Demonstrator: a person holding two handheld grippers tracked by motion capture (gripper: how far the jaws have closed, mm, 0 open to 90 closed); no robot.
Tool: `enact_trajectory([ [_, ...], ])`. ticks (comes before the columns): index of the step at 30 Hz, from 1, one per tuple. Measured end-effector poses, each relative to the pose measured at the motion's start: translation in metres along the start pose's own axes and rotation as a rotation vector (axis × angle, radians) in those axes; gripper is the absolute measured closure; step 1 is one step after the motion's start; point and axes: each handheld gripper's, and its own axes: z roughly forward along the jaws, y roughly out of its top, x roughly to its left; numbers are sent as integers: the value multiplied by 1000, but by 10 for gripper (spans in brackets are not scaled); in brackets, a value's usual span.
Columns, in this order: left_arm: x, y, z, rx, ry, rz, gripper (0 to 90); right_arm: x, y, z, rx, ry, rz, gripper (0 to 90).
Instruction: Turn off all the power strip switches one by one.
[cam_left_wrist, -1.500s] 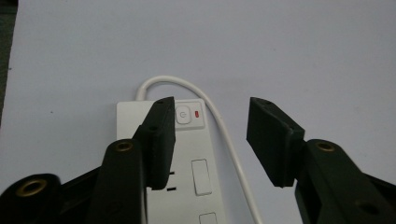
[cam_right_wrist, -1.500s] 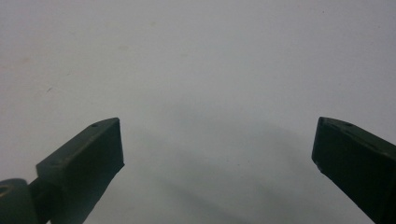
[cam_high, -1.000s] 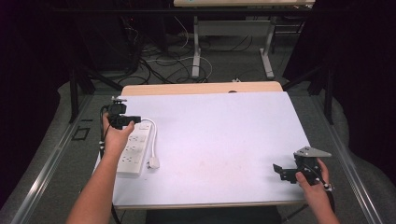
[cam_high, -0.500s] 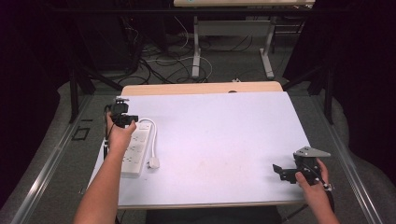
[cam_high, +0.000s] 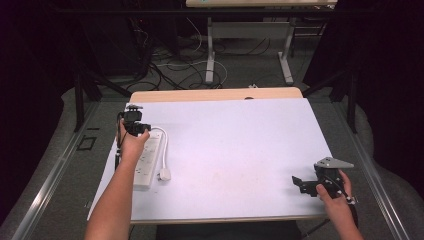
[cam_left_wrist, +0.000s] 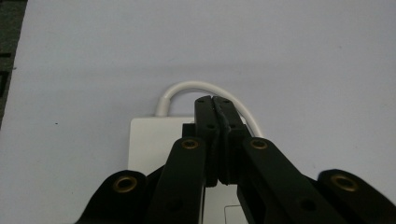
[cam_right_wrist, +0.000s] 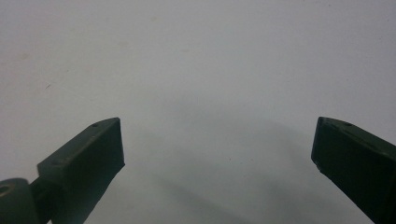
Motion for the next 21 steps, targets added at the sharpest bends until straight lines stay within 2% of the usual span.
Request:
enact_trajectory([
  [8,-2,-1,11,14,0,-12,900,0,0,0,6,6,1,17],
  [9,-1,0,11,43,-8,1,900,0,-1,1,-1,-1,3,17],
  [10,-3,-1,14,19,2,-8,900,0,0,1,1,2,3,17],
  [11,-3,-1,14,23,0,-11,900,0,0,1,11,9,-1,17],
  [13,-3,-1,15,52,-6,-2,900,0,0,1,10,7,-2,17],
  [21,-5,-4,21,76,-6,-18,900,0,-1,1,14,11,5,17],
])
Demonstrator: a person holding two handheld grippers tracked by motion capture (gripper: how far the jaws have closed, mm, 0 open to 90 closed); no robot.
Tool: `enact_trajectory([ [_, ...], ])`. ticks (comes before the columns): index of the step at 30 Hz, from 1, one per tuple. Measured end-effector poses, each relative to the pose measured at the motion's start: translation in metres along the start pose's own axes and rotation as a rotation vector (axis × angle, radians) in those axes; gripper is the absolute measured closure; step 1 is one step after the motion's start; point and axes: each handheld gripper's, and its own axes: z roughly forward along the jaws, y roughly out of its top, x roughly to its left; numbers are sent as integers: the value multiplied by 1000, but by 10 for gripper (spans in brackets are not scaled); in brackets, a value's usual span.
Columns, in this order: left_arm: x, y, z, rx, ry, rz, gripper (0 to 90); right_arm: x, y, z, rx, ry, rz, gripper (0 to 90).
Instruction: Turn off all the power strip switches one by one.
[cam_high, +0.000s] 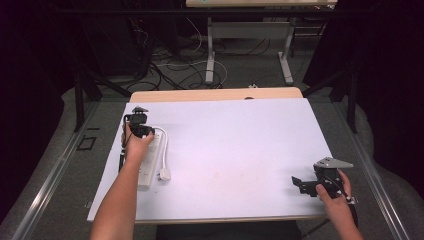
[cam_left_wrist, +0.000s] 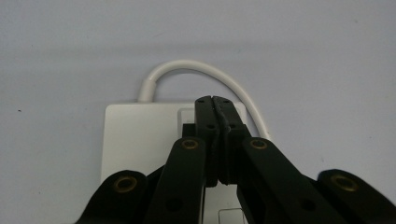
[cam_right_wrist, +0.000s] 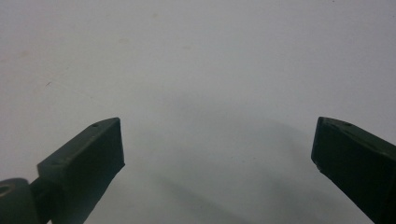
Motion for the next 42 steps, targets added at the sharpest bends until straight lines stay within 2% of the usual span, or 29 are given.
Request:
enact_trajectory([
  [2,1,-1,2,13,1,13,900,1,0,1,-5,-4,0,17],
  [5,1,-1,3,3,5,-3,900,1,0,1,2,6,-5,17],
  [11,1,-2,6,-6,9,2,900,1,0,1,2,5,-5,17],
  [13,2,-1,6,-4,3,-3,900,1,0,1,2,5,-5,17],
  [14,3,0,4,19,-5,0,900,1,0,1,2,5,-6,17],
  [18,2,-1,6,8,-2,-9,900,2,0,1,5,6,-8,17],
  [20,3,-2,5,21,-7,-2,900,2,0,1,6,10,-10,17],
  [21,2,-3,7,4,-2,-1,900,3,0,1,6,10,-12,17],
  [24,1,-3,6,12,6,2,900,3,0,1,4,10,-13,17],
  [27,-1,-4,7,-13,19,2,900,2,0,0,-2,0,-12,17],
  [28,-1,-4,6,-18,18,-1,900,1,1,-2,30,8,-22,17],
  [29,-1,-4,5,-33,11,-9,900,2,0,0,2,9,-12,17],
  [34,2,-2,4,-7,-1,-19,900,3,0,1,5,11,-12,17],
  [42,2,-2,4,-10,4,-22,900,3,0,1,5,11,-11,17],
])
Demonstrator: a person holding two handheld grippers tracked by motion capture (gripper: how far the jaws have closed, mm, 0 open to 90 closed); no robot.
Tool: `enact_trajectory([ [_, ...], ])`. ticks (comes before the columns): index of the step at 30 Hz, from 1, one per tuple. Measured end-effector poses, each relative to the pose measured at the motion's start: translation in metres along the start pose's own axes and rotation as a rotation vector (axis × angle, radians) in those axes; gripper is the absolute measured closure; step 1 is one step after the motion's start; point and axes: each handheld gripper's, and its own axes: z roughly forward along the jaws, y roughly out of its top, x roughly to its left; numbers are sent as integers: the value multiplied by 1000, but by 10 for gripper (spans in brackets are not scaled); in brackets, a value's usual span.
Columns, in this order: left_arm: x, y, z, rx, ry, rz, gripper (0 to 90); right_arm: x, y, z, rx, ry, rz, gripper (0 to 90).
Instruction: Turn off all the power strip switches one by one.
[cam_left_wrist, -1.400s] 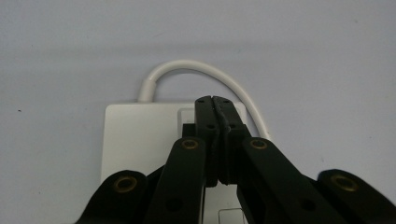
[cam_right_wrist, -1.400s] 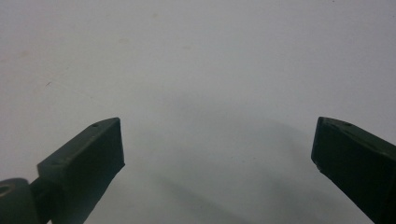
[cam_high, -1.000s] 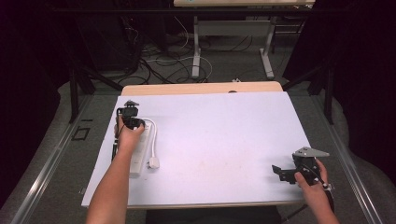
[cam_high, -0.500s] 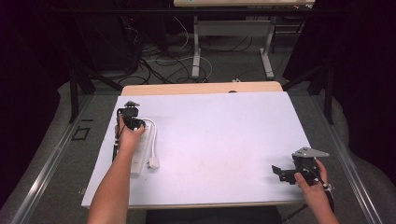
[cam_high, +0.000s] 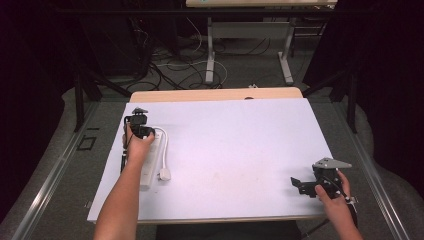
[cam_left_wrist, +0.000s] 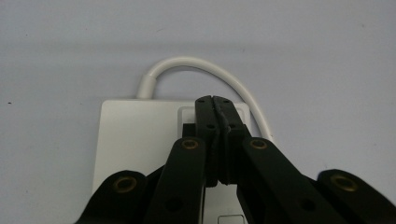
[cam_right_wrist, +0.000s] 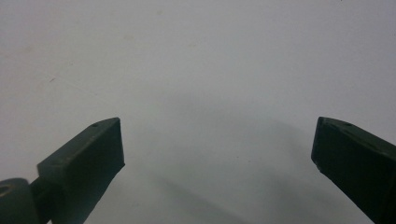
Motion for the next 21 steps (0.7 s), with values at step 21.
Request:
enact_trajectory([
  [21,-1,-6,-20,-19,-46,-4,900,1,0,-1,-4,-4,2,17],
])
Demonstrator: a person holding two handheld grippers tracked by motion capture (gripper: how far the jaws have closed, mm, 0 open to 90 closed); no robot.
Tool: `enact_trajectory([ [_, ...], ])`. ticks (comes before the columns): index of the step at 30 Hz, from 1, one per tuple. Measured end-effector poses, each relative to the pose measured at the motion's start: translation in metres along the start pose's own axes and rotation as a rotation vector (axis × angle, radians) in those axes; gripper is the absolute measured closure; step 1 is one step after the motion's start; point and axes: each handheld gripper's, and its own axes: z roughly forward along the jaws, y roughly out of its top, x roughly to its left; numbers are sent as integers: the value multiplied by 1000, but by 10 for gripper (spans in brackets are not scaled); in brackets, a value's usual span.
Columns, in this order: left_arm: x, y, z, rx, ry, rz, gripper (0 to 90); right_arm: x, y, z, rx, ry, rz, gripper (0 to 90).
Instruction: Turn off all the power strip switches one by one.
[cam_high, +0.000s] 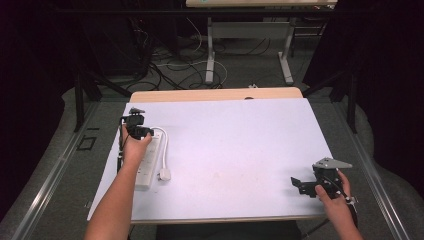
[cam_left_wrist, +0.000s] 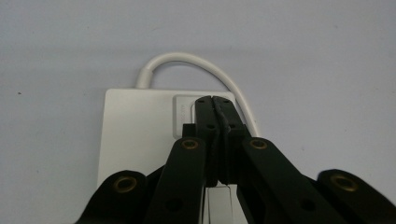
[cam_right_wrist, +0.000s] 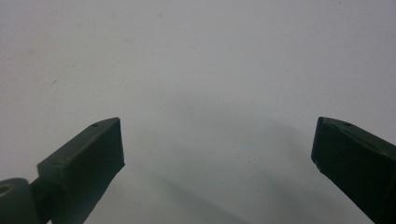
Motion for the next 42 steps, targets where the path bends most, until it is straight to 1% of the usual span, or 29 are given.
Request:
enact_trajectory([
  [1,-1,0,-2,15,-8,3,900,0,0,0,0,1,0,17],
  [2,-2,-1,-2,-4,-3,3,900,0,0,0,0,2,-2,17],
  [3,-2,0,-5,20,-11,19,900,1,0,-1,0,5,10,17],
  [4,-3,-2,-4,3,-9,14,900,0,0,0,-3,2,0,17],
  [9,-7,-4,-8,5,-25,16,900,1,0,-1,2,6,9,17],
  [11,-6,-5,-10,24,-34,21,900,0,0,-1,1,4,6,17],
  [12,-6,-6,-10,15,-28,25,900,0,0,0,-1,2,1,17],
  [14,-6,-8,-10,8,-30,15,900,0,0,0,-3,2,-2,17],
  [15,-5,-8,-11,24,-36,17,900,0,0,0,-3,3,-2,17],
  [16,-5,-10,-10,13,-31,11,900,0,0,0,-3,3,-1,17],
  [17,-4,-10,-12,33,-38,14,900,0,0,0,-1,2,-3,17],
  [18,-4,-11,-11,15,-34,8,900,0,0,0,-1,1,-5,17],
  [19,-3,-12,-11,12,-40,2,900,0,0,0,-1,1,-7,17],
  [20,-2,-12,-14,28,-42,6,900,0,0,0,-1,1,-7,17],
  [21,-1,-12,-15,25,-44,11,900,0,0,0,0,3,-4,17],
  [22,-1,-13,-15,13,-45,-1,900,0,0,0,-2,3,0,17],
  [23,0,-12,-18,36,-56,1,900,0,0,0,-3,4,0,17],
  [24,-1,-14,-17,4,-56,-11,900,0,0,0,-1,5,3,17],
  [26,-1,-14,-20,26,-61,-3,900,0,0,0,-1,3,-3,17],
  [27,-2,-15,-20,11,-59,-9,900,1,0,0,0,3,0,17],
  [29,-2,-15,-22,32,-69,0,900,1,0,0,-4,-5,1,17],
  [31,-3,-16,-23,17,-71,0,900,1,0,0,-2,3,3,17],
  [33,-3,-16,-25,42,-78,6,900,1,0,-1,-3,3,2,17],
  [34,-4,-17,-25,26,-72,6,900,0,0,-1,-4,2,1,17],
  [36,-3,-18,-27,47,-76,12,900,0,1,-1,-4,-2,-2,17],
  [38,-3,-20,-27,32,-68,2,900,0,0,-1,-3,2,4,17],
  [39,-2,-20,-28,48,-75,9,900,0,0,-1,-3,1,3,17],
  [41,-2,-23,-27,38,-67,6,900,0,0,-1,-4,1,4,17],
  [42,-1,-24,-28,59,-70,14,900,0,0,-1,-3,1,4,17],
])
